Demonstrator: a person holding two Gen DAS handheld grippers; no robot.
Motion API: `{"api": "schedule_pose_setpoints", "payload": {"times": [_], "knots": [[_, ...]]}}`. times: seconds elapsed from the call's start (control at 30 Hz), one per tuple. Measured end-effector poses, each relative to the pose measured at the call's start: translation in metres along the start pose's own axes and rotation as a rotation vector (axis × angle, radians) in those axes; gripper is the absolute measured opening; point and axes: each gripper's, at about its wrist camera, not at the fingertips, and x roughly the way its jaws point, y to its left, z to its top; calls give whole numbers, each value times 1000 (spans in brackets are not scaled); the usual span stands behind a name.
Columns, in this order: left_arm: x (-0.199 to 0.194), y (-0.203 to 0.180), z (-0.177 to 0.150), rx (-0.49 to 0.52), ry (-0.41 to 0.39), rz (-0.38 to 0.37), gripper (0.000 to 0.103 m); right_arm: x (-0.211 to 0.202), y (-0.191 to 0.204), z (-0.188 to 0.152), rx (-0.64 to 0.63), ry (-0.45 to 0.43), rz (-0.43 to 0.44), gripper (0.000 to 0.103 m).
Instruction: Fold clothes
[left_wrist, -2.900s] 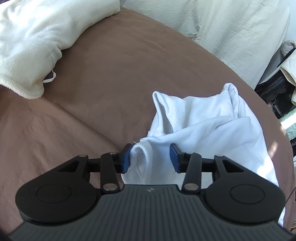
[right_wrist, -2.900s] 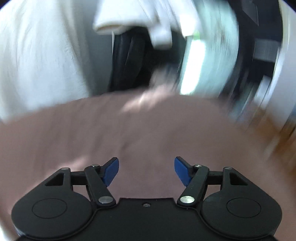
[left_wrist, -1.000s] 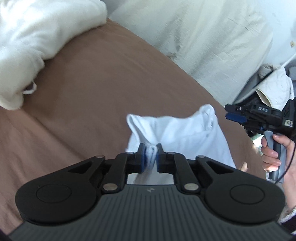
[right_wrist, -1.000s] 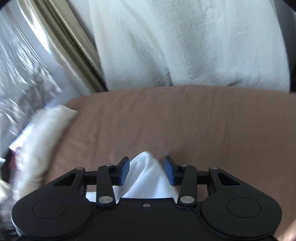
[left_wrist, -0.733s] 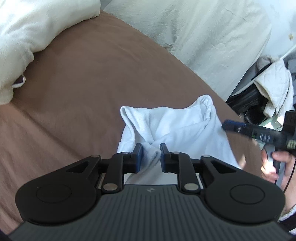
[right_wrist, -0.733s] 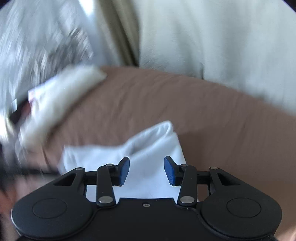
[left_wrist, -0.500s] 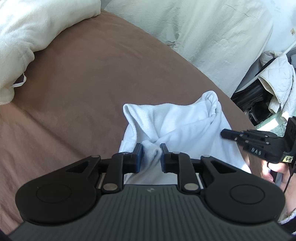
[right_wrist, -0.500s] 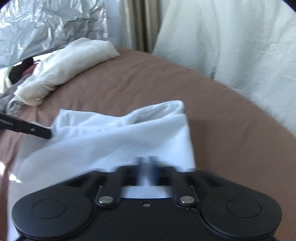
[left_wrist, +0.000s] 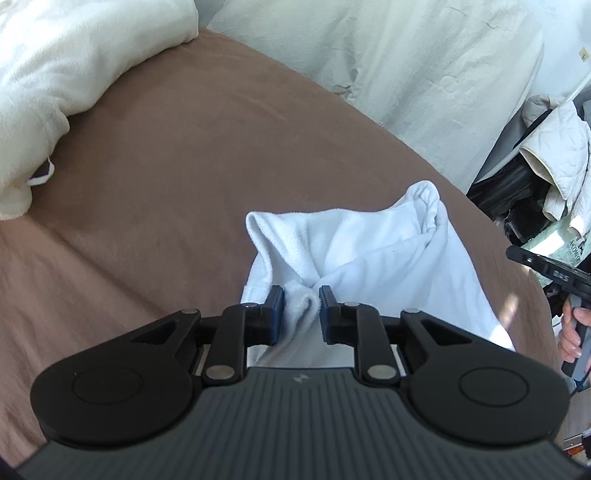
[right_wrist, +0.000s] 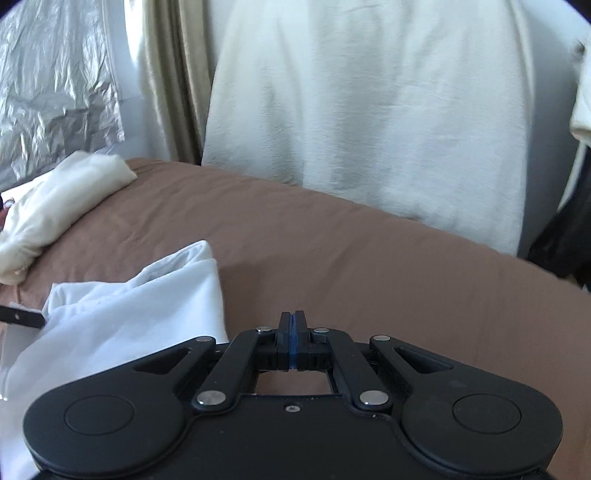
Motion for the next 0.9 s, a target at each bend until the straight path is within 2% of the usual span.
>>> {"api": "schedule_pose_setpoints", "payload": {"times": [0.03,0.07,0.17,0.2,0.23,0.27,0.37,0.4,0.47,0.5,0.7,0.9], "knots": [[1,-1,0,2,4,2,18,-3,-4,-1,8,0,14,1],[3,-2,0,7,6,5,18,-4,-1,-3,-1,-6,66,2],[3,-4,0,23,8,6,18,0,28,-8,-120,-10,159,19],[2,-4,0,25,8,6,18,6,42,-11,-197,-10,146,35],[1,-3,0,23,7,3,18,12,57,-15,-275,-9,133,43],[1,-2,0,21,7,0,18,20,69,-19,-346,-6,109,43],[2,-1,0,17,9,-4,18,44,94,-28,-496,17,42,42],[3,0,0,16,11,-5,18,52,99,-30,-526,29,23,38],[4,0,0,14,14,-5,18,64,100,-31,-545,43,-4,9],[4,1,1,11,16,-6,18,68,97,-29,-531,44,-16,0],[5,6,1,-21,22,-21,18,58,63,-17,-344,-44,-77,0],[7,4,1,-16,26,-12,18,42,-2,-21,-108,-21,-105,0]]}}
